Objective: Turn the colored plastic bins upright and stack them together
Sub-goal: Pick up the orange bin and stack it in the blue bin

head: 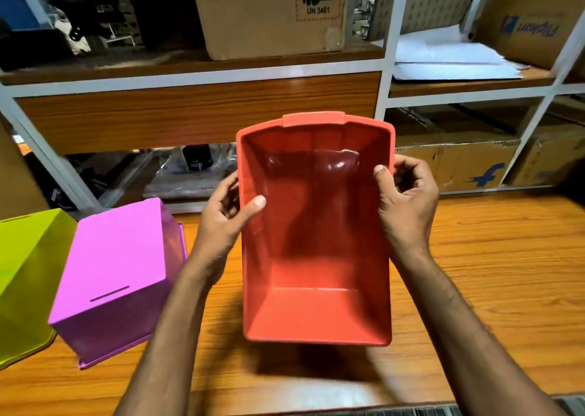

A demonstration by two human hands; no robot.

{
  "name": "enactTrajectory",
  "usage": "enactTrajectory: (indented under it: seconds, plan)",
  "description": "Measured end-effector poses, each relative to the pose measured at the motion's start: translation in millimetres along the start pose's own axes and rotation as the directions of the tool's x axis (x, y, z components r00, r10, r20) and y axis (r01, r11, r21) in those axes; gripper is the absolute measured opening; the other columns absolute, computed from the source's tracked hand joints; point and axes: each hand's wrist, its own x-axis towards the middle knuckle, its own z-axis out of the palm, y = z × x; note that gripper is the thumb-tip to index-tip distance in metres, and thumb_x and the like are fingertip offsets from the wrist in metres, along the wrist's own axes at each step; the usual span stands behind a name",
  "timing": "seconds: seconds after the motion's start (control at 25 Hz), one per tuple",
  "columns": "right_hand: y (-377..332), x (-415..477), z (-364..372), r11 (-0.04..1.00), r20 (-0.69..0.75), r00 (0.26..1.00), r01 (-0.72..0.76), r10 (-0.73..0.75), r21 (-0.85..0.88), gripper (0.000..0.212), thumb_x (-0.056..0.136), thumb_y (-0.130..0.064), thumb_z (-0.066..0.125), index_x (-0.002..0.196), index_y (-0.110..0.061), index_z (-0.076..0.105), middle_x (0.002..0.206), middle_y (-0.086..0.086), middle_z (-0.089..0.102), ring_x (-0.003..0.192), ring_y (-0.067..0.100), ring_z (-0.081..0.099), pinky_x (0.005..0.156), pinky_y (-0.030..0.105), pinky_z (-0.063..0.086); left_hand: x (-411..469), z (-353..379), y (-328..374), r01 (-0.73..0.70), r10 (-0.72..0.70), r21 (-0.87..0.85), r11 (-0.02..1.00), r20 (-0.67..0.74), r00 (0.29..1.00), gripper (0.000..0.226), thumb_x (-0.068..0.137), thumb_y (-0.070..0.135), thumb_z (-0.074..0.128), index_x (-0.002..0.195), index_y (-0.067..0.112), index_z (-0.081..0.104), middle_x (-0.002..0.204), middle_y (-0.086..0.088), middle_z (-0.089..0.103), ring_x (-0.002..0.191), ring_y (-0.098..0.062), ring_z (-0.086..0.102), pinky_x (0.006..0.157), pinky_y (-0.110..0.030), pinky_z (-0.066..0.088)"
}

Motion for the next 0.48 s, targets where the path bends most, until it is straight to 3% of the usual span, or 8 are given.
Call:
enactTrajectory:
  seconds: [0.12, 0.24, 0.32, 0.4, 0.48]
  plan:
    - [2.8, 1.4, -3.2, 0.999, -0.048, 0.998, -0.03, 0.032, 0.029, 0.013, 0.092, -0.013, 0.071, 0.104, -0.015, 0.065, 0.087, 0.0, 0.062, 0.077, 0.009, 0.058, 0.075, 0.026, 0.049, -21.2, 17.4, -31.6, -0.007, 0.032, 0.183, 0.983, -0.132, 0.991, 0.036, 0.089, 0.008, 0.076, 0.119, 0.024, 0.064, 0.107, 0.018, 0.074, 0.097, -0.002, 0.067, 0.089, -0.021, 0.051]
    - [1.7, 6.7, -13.5, 0.994, 0.084, 0.992, -0.096, 0.092, 0.046, 0.019, 0.088, -0.016, 0.074, 0.105, -0.022, 0.066, 0.092, 0.008, 0.063, 0.083, 0.016, 0.058, 0.079, 0.037, 0.051, -24.4, 27.2, -42.3, -0.04, 0.097, 0.227, 0.973, -0.248, 0.964, 0.022, 0.092, 0.005, 0.07, 0.11, 0.017, 0.066, 0.097, 0.009, 0.069, 0.083, -0.006, 0.06, 0.079, -0.024, 0.047]
    - [0.9, 4.1, -24.4, 0.983, 0.233, 0.957, -0.183, 0.171, 0.03, 0.037, 0.083, -0.015, 0.076, 0.113, -0.034, 0.065, 0.101, 0.015, 0.066, 0.088, 0.019, 0.058, 0.081, 0.038, 0.053, -22.1, 30.7, -38.2, -0.06, 0.127, 0.204, 0.977, -0.334, 0.934, 0.022, 0.093, 0.004, 0.068, 0.112, 0.015, 0.066, 0.097, 0.005, 0.067, 0.081, -0.005, 0.059, 0.077, -0.023, 0.048]
    - [4.4, -10.1, -36.8, 0.976, 0.366, 0.905, -0.203, 0.216, -0.073, 0.061, 0.079, -0.006, 0.076, 0.123, -0.045, 0.059, 0.116, 0.015, 0.066, 0.096, 0.018, 0.059, 0.082, 0.03, 0.054, -22.2, 33.2, -31.6, -0.084, 0.149, 0.185, 0.979, -0.376, 0.915, 0.025, 0.094, 0.003, 0.067, 0.114, 0.017, 0.065, 0.099, 0.007, 0.067, 0.082, -0.004, 0.061, 0.076, -0.018, 0.05]
    - [9.0, -29.9, -49.5, 0.963, 0.427, 0.865, -0.213, 0.263, -0.162, 0.07, 0.081, 0.006, 0.071, 0.13, -0.041, 0.056, 0.122, 0.007, 0.065, 0.101, 0.015, 0.059, 0.079, 0.018, 0.054, -21.5, 31.4, -28.2, -0.092, 0.152, 0.168, 0.981, -0.393, 0.907, 0.026, 0.094, 0.005, 0.068, 0.115, 0.02, 0.065, 0.1, 0.006, 0.068, 0.083, -0.005, 0.063, 0.075, -0.016, 0.051]
